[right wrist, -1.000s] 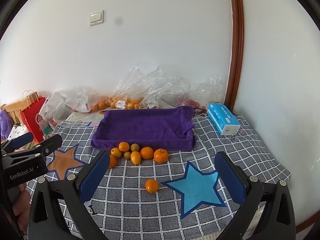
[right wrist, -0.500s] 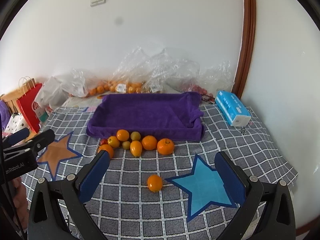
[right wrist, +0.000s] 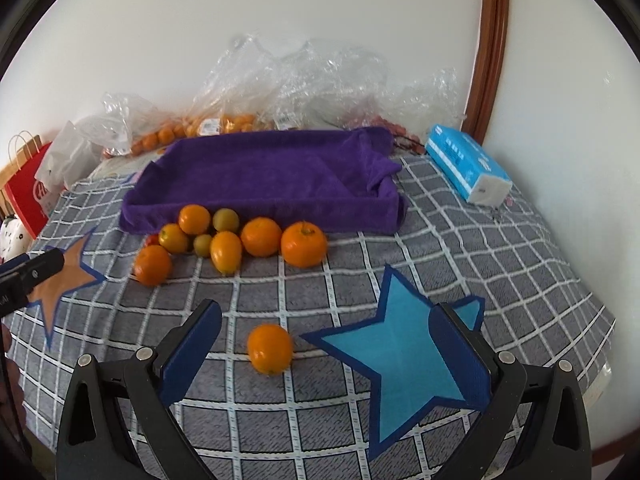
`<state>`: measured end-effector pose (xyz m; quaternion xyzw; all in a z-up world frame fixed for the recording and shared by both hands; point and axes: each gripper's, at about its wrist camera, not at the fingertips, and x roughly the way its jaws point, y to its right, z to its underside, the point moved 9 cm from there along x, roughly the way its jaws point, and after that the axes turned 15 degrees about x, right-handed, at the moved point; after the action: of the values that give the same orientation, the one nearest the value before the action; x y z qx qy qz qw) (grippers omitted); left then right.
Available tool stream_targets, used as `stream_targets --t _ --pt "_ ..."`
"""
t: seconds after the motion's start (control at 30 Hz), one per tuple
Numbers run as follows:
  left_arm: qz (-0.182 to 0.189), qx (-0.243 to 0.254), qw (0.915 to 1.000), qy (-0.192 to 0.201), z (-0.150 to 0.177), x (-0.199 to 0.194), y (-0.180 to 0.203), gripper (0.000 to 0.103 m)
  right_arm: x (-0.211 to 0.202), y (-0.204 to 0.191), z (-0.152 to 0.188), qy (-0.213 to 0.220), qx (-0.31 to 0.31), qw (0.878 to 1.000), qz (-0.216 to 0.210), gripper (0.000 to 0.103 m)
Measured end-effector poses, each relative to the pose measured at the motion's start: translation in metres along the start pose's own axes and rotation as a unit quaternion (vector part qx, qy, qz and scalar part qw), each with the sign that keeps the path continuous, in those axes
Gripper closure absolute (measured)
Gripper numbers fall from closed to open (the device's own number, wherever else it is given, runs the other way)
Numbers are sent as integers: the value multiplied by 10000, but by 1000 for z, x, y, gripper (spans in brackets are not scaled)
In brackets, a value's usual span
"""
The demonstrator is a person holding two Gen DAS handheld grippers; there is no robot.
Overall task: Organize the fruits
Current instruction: 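Grasp the loose orange with the right gripper while the left gripper grasps a large orange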
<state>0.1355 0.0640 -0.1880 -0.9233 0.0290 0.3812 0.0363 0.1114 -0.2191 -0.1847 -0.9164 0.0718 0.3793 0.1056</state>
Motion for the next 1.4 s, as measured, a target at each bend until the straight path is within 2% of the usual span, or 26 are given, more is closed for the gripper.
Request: stream_targets --t 0.1,0.17,0.27,0.33,0.4,0.5,0.6,0.67,0.73,0.83,0.9,1.1,1.2,1.3,1.37,1.4 --pt "92 -129 9997 -168 9 14 -5 2 7 5 10 -108 -24 9999 -16 3" --pt "154 -211 9994 -237 13 21 -7 7 11 7 18 -188 -58 9998 44 6" --pt "206 -209 9991 -304 15 27 -6 8 12 2 24 -251 43 9993 -258 12" --pt "268 -210 9989 -322 16 29 -3 10 16 -4 29 -376 102 9980 -493 21" --pt "320 -249 9988 -282 15 29 0 11 19 -7 30 -403 174 9977 -518 32" --pt "370 -204 9989 -209 15 31 7 11 25 -14 34 -428 126 9972 -595 38" --pt "421 -95 9990 -147 14 31 16 12 33 -18 43 -586 94 9960 -663 55" --pt "465 -9 9988 -140 9 32 24 17 36 -20 44 -604 -8 9960 -666 59" --pt "580 27 9982 -160 4 34 32 19 35 -24 44 -552 -198 9960 -679 71" --pt "855 32 9961 -194 -4 39 50 28 33 -25 41 -598 -227 9948 -787 71" --pt "938 85 9954 -184 -9 42 61 28 32 -21 39 -561 -185 9946 -856 71" --pt "899 302 9951 -288 -16 58 81 29 40 -2 29 -529 -36 9963 -671 71" --pt "845 346 9953 -334 -18 65 87 31 47 2 21 -667 -50 9956 -657 71" --pt "823 326 9953 -403 -17 71 88 42 52 -3 9 -640 -125 9951 -737 71" --pt "795 321 9954 -426 -16 76 87 62 57 -5 1 -549 -199 9956 -738 71" --pt "861 334 9948 -439 -15 77 87 63 61 -5 -1 -548 -196 9957 -720 71"
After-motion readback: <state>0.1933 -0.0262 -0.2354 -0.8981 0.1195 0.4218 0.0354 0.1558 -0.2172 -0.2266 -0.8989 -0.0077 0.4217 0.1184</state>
